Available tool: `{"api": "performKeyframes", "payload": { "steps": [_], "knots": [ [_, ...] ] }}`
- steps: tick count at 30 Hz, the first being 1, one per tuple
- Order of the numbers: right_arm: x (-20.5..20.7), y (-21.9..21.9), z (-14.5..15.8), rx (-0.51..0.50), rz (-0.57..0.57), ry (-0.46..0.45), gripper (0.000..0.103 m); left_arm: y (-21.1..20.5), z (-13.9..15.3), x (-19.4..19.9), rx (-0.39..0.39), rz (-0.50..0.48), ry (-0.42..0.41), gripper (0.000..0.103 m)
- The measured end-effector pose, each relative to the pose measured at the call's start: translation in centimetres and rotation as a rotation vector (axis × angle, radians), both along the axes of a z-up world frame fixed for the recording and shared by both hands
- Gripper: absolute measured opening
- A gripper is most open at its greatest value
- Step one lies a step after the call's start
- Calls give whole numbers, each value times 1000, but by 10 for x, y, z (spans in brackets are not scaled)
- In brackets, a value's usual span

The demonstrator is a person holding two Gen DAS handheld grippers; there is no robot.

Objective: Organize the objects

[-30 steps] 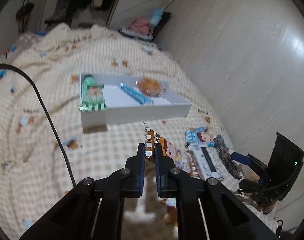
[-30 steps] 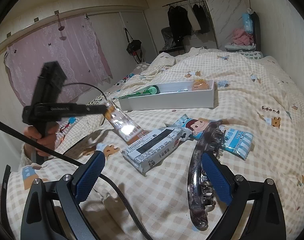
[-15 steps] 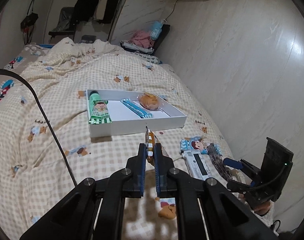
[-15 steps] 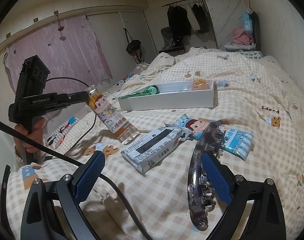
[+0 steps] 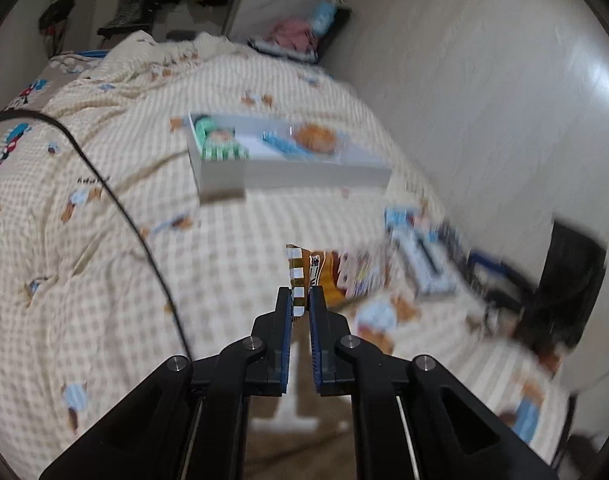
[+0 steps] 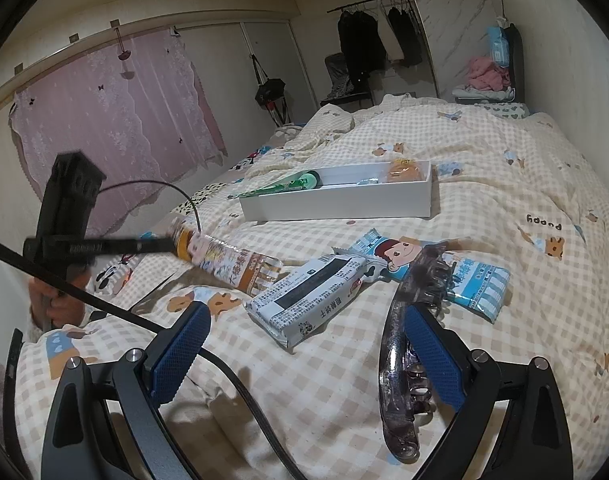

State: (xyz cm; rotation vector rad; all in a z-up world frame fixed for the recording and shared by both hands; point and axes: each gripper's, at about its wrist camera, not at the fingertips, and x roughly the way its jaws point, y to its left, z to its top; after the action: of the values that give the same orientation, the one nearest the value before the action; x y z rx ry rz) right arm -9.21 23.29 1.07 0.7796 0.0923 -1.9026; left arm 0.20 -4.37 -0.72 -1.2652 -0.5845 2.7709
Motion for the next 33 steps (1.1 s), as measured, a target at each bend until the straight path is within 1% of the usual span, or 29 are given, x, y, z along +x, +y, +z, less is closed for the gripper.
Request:
{"api": "performKeyframes", "payload": {
  "steps": [2,3,4,6,8,9,11,12,13,14,15,18,20,23,24,26,27,29,31,33],
  "knots": [
    [-1,-1,-1,0,6,-4,98,9,-7,9,-77,-80,-55,11],
    [-2,-2,-1,-2,9,-11,98,12,-9,12,-102,-116,-71,12],
    [-3,-2,-2,0,10,-13,98,13,-10,15,-127,-140,-77,12],
    [-3,-3,-2,4,12,-14,98,15,-12,19,-209,-181,-83,15],
    [-4,-3,-3,2,18,-18,98,14,-12,23,-335,-214,-74,26],
    [-3,-3,-4,0,19,-19,98,14,-12,22,-369,-219,-45,35],
    [-3,-5,-5,7,23,-20,98,13,-9,18,-402,-248,20,60],
    [-3,-5,-5,12,23,-17,98,15,-9,13,-434,-272,60,64],
    [-3,-6,-5,13,23,-17,98,18,-9,8,-458,-286,73,66],
    [-3,-6,-5,14,26,-17,98,22,-12,1,-486,-314,74,66],
    [-3,-6,-6,14,26,-18,98,25,-13,-4,-495,-333,70,66],
    [-2,-5,-6,15,27,-17,98,34,-21,-15,-487,-424,40,66],
    [-3,-6,-6,13,27,-21,98,37,-24,-17,-515,-435,37,66],
    [-1,-6,-6,13,28,-18,98,33,-24,-18,-474,-422,42,66],
    [-1,-6,-6,14,29,-19,98,32,-25,-19,-463,-419,35,64],
    [-2,-6,-7,14,29,-21,98,33,-28,-18,-440,-425,18,48],
    [-1,-5,-7,14,29,-22,99,34,-29,-14,-433,-427,20,45],
    [0,-5,-6,14,30,-21,99,36,-27,-7,-448,-423,37,36],
    [-1,-5,-6,16,33,-21,101,37,-26,-2,-455,-411,42,35],
    [-1,-5,-6,17,33,-21,101,34,-27,-5,-433,-408,29,35]
  ]
}}
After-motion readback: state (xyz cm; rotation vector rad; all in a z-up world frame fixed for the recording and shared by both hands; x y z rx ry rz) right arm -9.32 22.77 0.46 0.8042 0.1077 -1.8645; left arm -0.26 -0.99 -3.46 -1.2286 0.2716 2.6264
